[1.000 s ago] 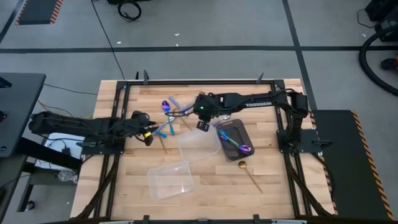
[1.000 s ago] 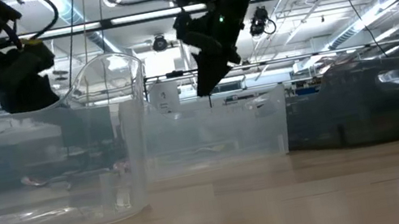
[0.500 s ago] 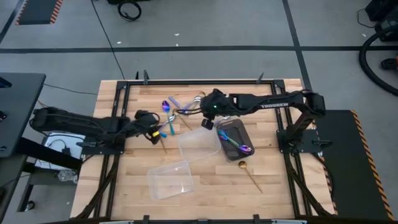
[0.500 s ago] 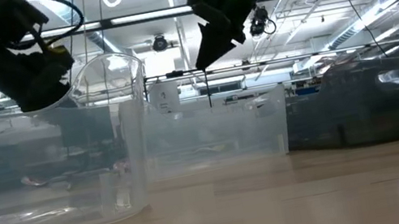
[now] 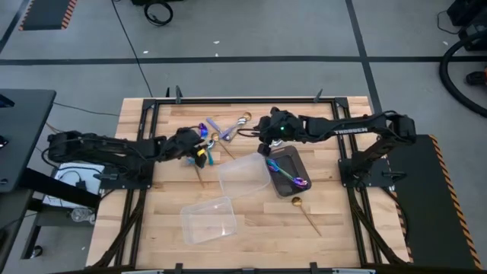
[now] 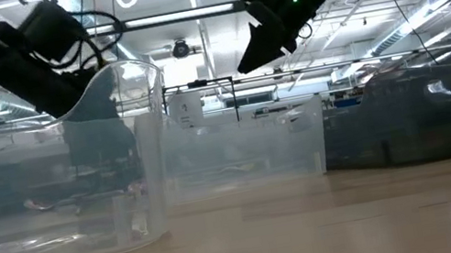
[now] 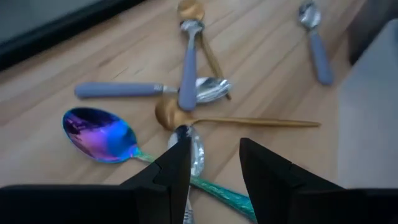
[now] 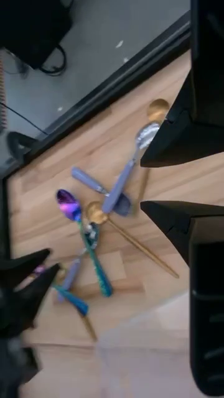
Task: Sort silverware by color (type)
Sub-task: Put the blue spoon into the top transparent bin
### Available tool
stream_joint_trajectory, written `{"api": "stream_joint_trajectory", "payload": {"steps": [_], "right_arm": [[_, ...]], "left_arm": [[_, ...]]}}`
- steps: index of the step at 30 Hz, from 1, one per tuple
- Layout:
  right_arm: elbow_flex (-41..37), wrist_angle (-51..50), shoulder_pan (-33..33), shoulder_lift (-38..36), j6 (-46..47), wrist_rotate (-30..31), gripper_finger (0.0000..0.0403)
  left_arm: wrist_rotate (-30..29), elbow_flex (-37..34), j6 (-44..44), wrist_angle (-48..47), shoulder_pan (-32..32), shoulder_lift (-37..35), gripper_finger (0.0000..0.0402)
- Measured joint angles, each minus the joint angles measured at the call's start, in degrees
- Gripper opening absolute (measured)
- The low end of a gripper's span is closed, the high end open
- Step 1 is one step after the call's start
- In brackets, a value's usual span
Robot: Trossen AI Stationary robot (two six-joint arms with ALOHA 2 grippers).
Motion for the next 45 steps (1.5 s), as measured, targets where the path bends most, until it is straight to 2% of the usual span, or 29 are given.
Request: {"api": "stream_joint_trajectory", "payload": {"steps": [5,12,20,23,29,33,41,45], "right_arm": [[-1.62,1.92,-1.41,-0.40,0.24,-4.16,0.0107],[-1.89,1.67,-2.02,0.69,0.29,-4.87,0.0107],[-1.89,1.47,-2.00,0.69,0.18,-4.93,0.0107],[-1.89,2.11,-1.98,0.69,0.05,-5.44,0.0107],[-1.89,3.68,-1.71,0.69,-0.01,-7.51,0.0107],[-1.89,3.61,-1.43,0.69,-0.02,-8.26,0.0107],[-1.89,4.17,-0.76,0.69,-0.04,-8.42,0.0107],[-1.89,4.98,-0.31,0.69,0.05,-8.52,0.0107]], "left_arm": [[3.55,5.09,1.31,-0.32,2.84,6.53,0.0144],[5.32,13.48,3.24,-6.22,4.67,16.50,0.0144],[9.15,16.15,7.41,-1.94,9.11,22.03,0.0144],[8.65,17.37,9.83,-0.69,10.34,24.74,0.0144],[8.60,17.94,16.40,8.67,12.31,29.99,0.0144],[11.80,18.65,16.44,12.04,13.93,32.34,0.0144],[13.89,23.19,15.29,9.82,15.19,38.19,0.0144],[13.95,24.87,13.49,4.78,16.04,39.69,0.0143]]}}
